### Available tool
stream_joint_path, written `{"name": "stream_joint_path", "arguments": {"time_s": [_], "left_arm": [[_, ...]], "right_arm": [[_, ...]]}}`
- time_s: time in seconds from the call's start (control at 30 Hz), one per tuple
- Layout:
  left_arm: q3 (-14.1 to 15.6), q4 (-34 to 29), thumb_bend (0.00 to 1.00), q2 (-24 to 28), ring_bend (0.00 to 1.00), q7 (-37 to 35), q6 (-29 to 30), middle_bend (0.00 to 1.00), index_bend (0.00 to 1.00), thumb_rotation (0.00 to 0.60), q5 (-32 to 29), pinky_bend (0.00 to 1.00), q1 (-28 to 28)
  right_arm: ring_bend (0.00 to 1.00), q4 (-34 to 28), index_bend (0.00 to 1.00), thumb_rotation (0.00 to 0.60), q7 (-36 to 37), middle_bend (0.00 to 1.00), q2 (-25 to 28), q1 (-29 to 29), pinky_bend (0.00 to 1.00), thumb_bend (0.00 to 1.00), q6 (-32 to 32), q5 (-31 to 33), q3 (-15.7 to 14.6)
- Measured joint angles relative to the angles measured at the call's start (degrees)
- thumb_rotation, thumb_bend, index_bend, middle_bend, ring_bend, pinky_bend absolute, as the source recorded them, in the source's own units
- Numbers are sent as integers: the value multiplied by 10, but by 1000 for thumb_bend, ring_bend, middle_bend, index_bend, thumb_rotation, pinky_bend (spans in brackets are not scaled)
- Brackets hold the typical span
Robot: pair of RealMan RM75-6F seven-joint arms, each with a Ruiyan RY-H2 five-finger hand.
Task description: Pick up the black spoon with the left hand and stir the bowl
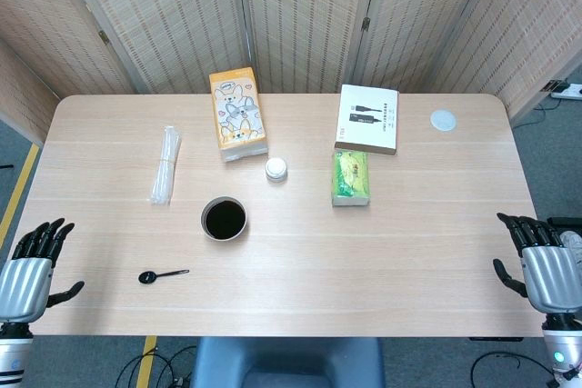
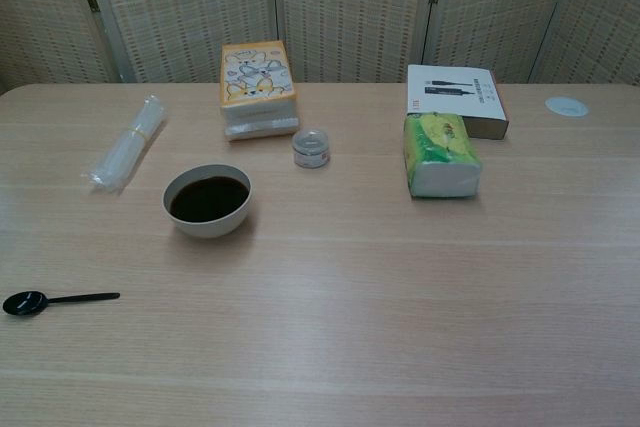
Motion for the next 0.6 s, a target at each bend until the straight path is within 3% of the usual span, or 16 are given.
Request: {"name": "stream_joint_path", "arguments": {"time_s": [0.6], "left_arm": [[-2, 1, 135, 0, 112, -7, 4, 123, 157, 600, 11, 182, -4]], "right_arm": [[195, 5, 174, 600, 7, 229, -1, -4, 213, 256, 9, -7, 0]]}}
